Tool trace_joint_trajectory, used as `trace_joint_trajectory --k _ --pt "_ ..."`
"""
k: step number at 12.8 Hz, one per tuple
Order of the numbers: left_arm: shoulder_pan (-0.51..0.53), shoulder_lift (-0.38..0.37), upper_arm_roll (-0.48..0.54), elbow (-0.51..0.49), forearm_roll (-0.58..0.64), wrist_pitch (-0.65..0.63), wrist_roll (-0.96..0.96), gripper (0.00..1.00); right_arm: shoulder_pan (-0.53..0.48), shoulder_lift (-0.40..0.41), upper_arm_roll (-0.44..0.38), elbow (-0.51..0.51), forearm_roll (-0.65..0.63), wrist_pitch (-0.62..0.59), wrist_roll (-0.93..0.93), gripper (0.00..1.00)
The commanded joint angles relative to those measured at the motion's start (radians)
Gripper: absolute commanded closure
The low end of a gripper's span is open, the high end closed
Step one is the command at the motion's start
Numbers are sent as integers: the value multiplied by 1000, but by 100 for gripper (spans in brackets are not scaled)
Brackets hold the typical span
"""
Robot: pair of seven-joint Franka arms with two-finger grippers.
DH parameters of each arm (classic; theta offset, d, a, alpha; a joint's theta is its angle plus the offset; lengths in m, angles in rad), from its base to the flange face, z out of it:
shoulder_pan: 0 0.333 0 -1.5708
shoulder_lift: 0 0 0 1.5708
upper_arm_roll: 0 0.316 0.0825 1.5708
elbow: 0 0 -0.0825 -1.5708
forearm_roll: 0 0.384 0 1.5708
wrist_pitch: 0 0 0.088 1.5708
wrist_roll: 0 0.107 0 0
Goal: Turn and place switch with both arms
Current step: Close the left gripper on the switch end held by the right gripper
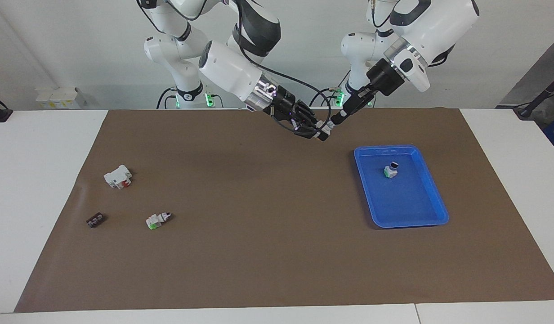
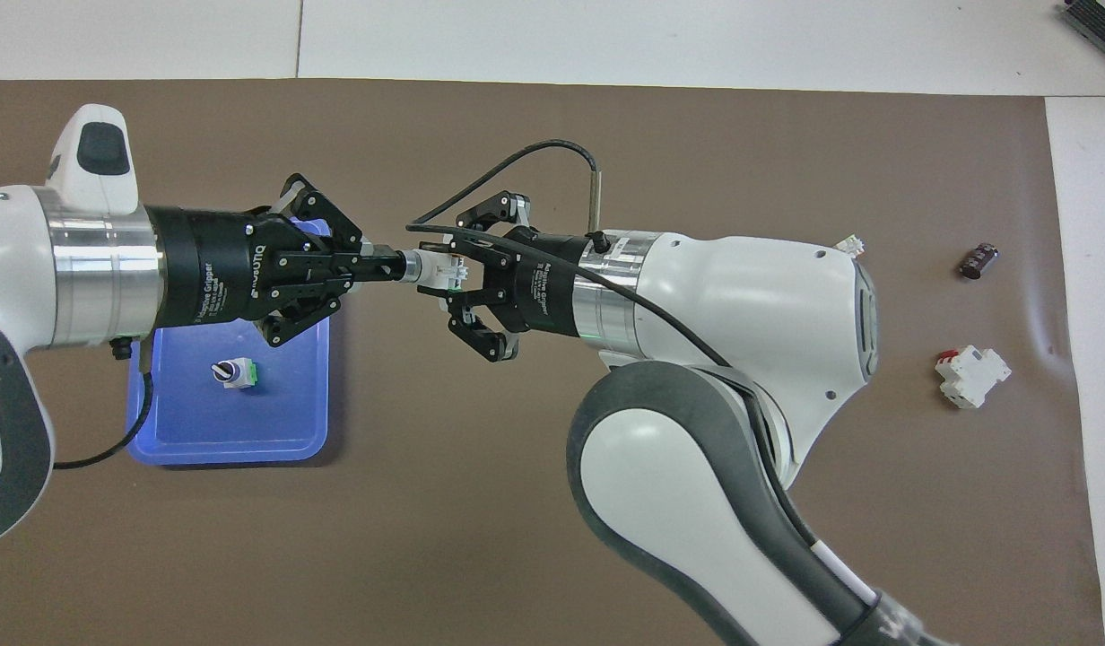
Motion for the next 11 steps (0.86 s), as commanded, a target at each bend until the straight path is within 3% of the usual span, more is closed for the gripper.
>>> trace_joint_trajectory --k 1,6,9,11 --pt "4 -11 9 -13 -13 53 96 100 -2 1 10 1 18 -7 3 100" --pt "7 -10 9 -14 -7 55 404 100 -2 1 10 1 18 -7 3 100" --pt "6 -11 9 -17 1 46 759 100 -2 1 10 1 18 -7 5 100" --pt "9 -14 9 -22 13 41 894 100 0 -1 10 -1 18 -7 5 100"
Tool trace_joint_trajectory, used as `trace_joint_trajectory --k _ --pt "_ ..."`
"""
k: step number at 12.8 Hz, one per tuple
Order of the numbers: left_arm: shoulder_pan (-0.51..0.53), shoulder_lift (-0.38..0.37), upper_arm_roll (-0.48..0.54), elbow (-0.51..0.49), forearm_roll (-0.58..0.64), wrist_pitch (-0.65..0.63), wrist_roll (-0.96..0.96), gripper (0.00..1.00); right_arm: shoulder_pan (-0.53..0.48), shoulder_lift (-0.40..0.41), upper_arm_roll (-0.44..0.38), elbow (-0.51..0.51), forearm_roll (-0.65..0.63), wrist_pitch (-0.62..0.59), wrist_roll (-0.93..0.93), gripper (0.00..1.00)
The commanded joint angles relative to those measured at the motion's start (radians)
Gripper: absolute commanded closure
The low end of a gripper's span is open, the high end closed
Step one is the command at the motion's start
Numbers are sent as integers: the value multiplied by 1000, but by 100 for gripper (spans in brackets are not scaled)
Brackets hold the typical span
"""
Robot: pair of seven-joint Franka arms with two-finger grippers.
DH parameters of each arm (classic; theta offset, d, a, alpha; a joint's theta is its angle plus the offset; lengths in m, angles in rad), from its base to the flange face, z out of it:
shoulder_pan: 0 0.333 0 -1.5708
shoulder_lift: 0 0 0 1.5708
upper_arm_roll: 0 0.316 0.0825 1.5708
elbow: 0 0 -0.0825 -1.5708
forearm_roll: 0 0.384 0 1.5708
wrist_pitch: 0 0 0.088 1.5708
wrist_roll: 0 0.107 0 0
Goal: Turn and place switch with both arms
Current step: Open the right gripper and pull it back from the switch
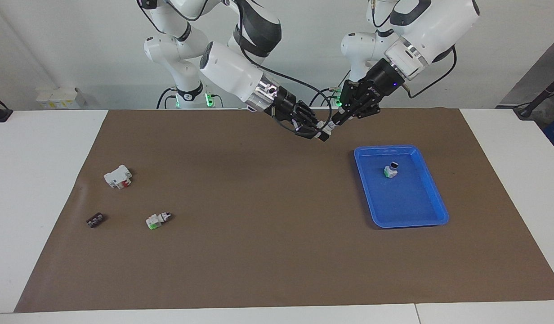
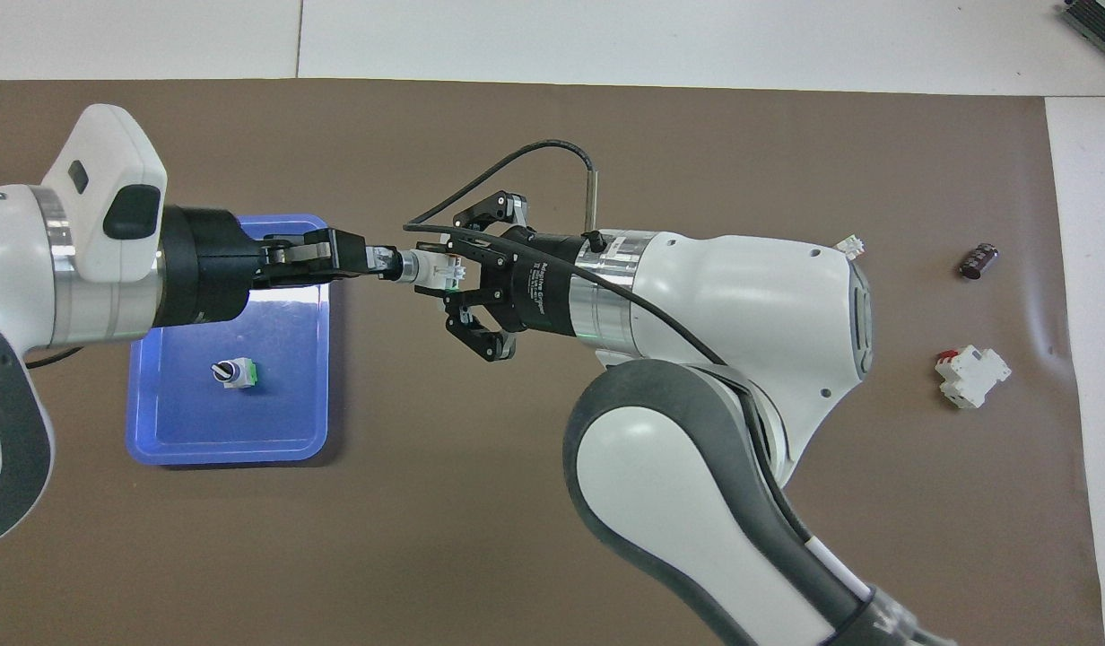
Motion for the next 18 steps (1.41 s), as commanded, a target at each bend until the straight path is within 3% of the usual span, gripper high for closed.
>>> trace_joint_trajectory --k 1,8,15,18 --pt "9 -14 9 -22 13 38 182 100 -1 -8 8 -5 18 -8 5 100" --pt "20 -21 9 -23 10 -54 722 100 -1 -8 8 -5 18 -8 5 100" --pt "38 -18 10 -8 19 -122 835 100 1 -9 8 -5 18 -8 6 100" --pt "40 -11 10 24 85 -157 894 100 -1 -9 8 -5 18 -8 8 100"
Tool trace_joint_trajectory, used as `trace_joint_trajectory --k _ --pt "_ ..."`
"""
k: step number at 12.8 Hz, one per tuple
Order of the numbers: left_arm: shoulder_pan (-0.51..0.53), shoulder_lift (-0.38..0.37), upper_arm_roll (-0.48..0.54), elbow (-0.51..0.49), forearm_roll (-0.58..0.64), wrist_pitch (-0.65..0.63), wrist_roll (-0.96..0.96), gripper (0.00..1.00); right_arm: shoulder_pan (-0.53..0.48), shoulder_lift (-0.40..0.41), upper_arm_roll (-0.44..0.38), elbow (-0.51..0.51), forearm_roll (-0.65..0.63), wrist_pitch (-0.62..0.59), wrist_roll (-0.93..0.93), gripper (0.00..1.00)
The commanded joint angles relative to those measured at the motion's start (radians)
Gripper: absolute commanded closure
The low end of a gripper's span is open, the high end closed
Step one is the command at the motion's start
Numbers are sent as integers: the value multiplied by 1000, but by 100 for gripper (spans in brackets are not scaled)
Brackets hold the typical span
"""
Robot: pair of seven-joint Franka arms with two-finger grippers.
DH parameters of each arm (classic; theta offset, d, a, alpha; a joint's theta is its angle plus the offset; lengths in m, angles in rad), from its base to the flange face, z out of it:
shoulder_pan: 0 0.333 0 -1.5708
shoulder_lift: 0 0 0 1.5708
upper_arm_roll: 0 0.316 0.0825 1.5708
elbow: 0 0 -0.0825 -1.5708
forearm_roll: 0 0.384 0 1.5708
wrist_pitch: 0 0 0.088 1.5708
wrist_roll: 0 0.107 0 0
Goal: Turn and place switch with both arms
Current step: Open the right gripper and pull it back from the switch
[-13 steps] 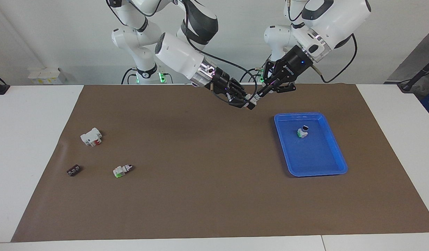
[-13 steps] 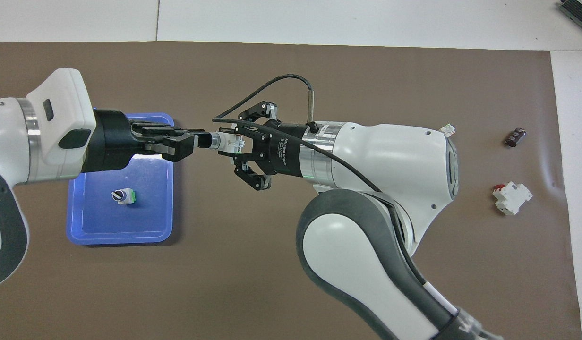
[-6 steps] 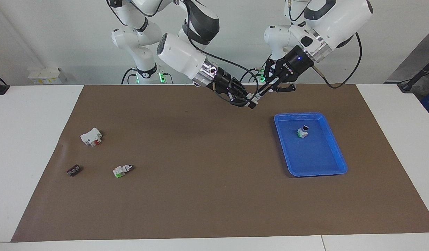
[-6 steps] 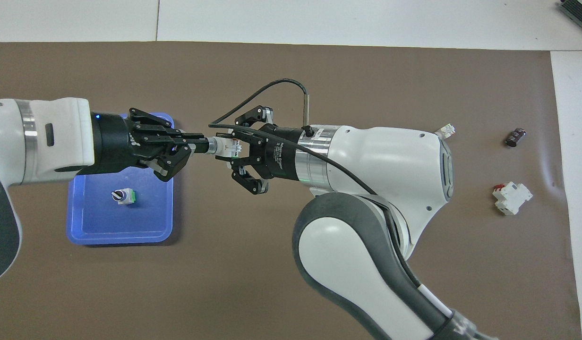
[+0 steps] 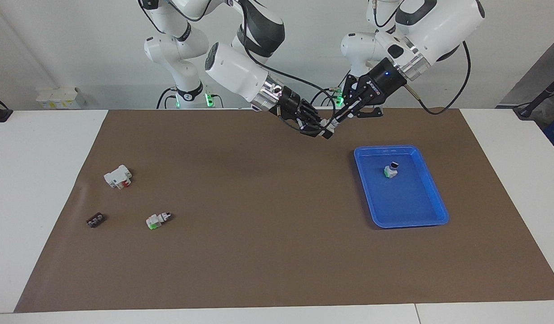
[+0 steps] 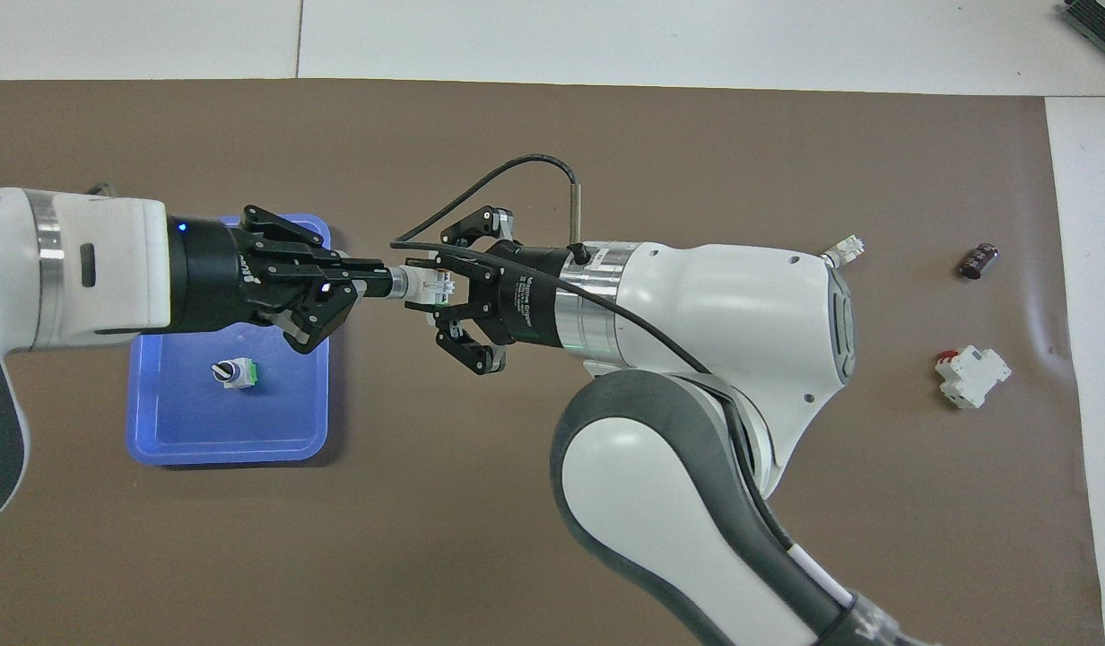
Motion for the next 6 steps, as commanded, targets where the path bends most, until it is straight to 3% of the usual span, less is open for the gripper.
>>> trace_joint_trajectory --k 1,2,3,4,5,6 --pt "26 -6 1 15 59 -59 91 100 -15 -19 1 0 18 2 10 100" --pt "26 -6 1 15 59 -60 94 100 -15 -26 1 -5 16 -1 11 74" --pt "26 -6 1 15 60 -60 94 100 -15 -31 0 -8 15 -8 11 58" --pt "26 -6 1 15 60 -60 95 100 -15 -37 -2 -8 4 -10 10 21" --pt "26 -6 4 15 63 -59 98 100 -18 -46 -3 -9 -1 -10 8 3" --pt "26 -5 6 15 87 -57 103 100 -26 -54 -3 -14 -1 -12 6 2"
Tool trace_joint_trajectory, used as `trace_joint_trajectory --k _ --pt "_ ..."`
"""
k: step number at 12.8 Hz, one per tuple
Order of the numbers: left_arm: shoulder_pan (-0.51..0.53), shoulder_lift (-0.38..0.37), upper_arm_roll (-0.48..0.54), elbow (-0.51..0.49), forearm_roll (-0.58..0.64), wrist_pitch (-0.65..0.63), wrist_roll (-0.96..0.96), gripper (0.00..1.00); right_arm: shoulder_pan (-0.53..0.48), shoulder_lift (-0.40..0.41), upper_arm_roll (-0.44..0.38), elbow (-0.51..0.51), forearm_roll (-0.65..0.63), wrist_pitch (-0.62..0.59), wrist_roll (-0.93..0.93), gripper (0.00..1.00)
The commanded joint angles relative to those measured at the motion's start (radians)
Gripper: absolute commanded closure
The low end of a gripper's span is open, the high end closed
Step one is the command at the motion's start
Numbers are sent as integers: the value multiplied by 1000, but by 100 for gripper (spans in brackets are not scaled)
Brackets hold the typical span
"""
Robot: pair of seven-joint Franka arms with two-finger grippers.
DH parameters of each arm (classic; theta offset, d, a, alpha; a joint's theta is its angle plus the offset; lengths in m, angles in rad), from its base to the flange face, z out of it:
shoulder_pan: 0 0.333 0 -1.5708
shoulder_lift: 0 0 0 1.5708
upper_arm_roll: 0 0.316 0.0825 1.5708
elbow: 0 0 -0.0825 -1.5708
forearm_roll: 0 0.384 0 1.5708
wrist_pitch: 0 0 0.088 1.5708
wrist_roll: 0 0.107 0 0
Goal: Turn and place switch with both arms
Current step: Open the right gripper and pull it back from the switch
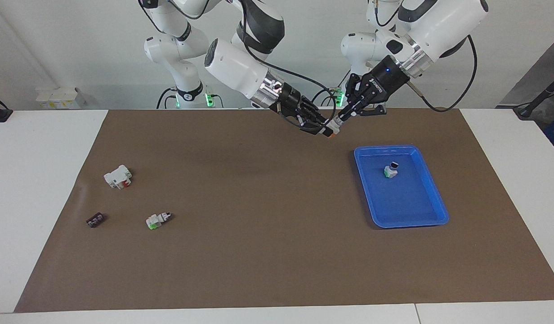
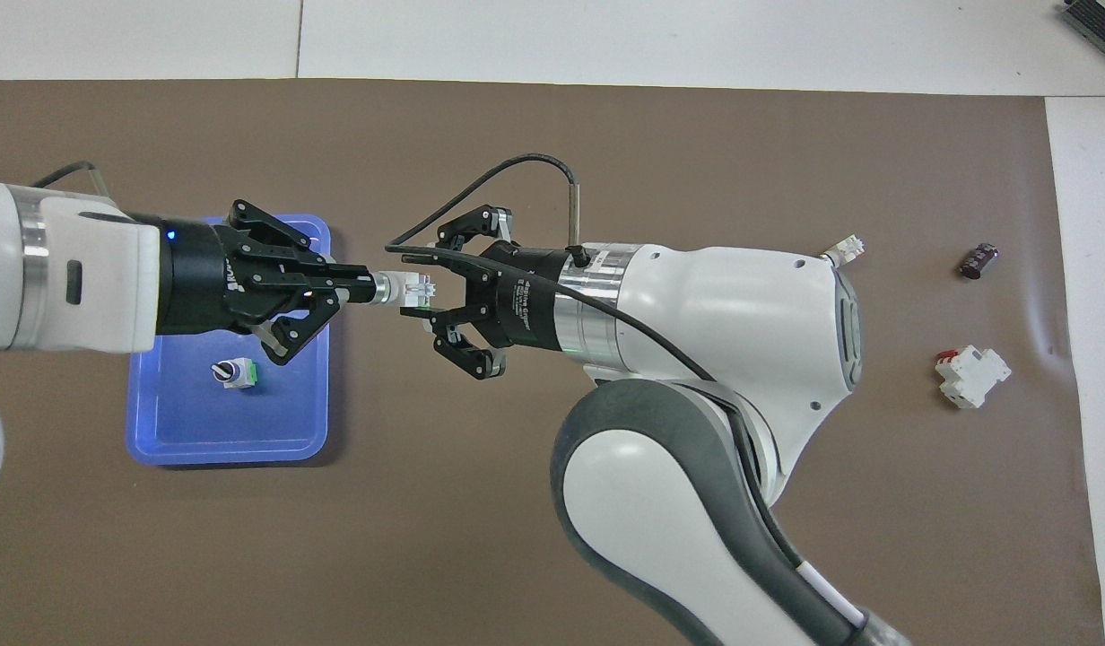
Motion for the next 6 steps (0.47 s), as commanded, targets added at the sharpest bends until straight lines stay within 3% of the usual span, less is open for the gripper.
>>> trace_joint_trajectory --k 1,4,6 --pt "14 -5 1 -1 60 -21 26 100 -23 -42 -2 -19 -1 -11 5 2" --pt "14 -7 1 -15 162 -4 61 100 -48 -76 -8 -42 -51 -11 -6 2" --pt "14 -15 1 -46 289 1 63 100 -72 -120 -10 -74 -195 -20 -7 1"
